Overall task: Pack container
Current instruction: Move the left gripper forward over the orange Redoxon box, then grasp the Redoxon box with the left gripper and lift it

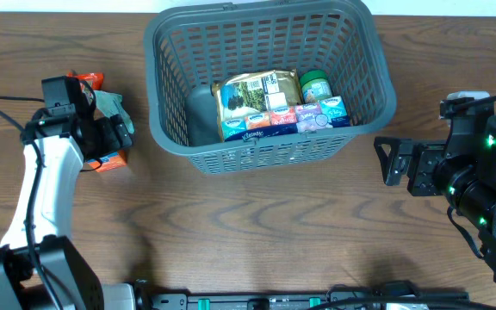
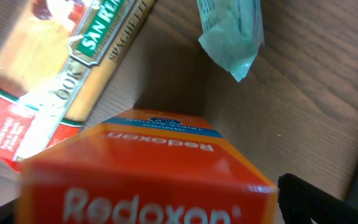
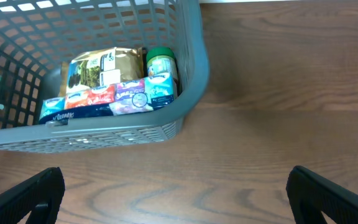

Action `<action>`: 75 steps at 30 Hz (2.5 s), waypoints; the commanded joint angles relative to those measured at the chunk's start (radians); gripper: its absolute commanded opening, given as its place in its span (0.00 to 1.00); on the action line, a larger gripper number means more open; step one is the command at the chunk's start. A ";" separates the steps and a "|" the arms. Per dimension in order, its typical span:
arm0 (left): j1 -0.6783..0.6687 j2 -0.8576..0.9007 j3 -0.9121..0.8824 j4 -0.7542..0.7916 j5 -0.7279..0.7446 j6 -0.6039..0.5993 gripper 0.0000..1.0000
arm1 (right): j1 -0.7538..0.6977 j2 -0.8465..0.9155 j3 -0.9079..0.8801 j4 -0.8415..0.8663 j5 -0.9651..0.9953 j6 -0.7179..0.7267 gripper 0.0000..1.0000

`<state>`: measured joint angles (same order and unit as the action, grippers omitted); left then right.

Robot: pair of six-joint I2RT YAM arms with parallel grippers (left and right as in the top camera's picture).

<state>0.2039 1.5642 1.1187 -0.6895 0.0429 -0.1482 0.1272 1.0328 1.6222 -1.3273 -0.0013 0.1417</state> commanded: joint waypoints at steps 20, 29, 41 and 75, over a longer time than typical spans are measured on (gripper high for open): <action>-0.001 0.024 0.003 0.013 -0.055 0.017 0.70 | -0.009 -0.002 0.002 -0.002 -0.003 0.011 0.99; -0.001 0.021 0.018 -0.006 -0.055 0.017 0.60 | -0.009 -0.002 0.002 -0.002 -0.003 0.010 0.99; -0.002 -0.136 0.290 -0.156 -0.055 0.017 0.54 | -0.009 -0.002 0.002 -0.002 -0.003 0.010 0.99; -0.560 -0.021 0.713 -0.433 0.035 0.609 0.55 | -0.009 -0.002 0.002 -0.002 -0.003 0.010 0.99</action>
<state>-0.3565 1.5341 1.8217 -1.1198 0.1047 0.3679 0.1272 1.0328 1.6222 -1.3273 -0.0013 0.1417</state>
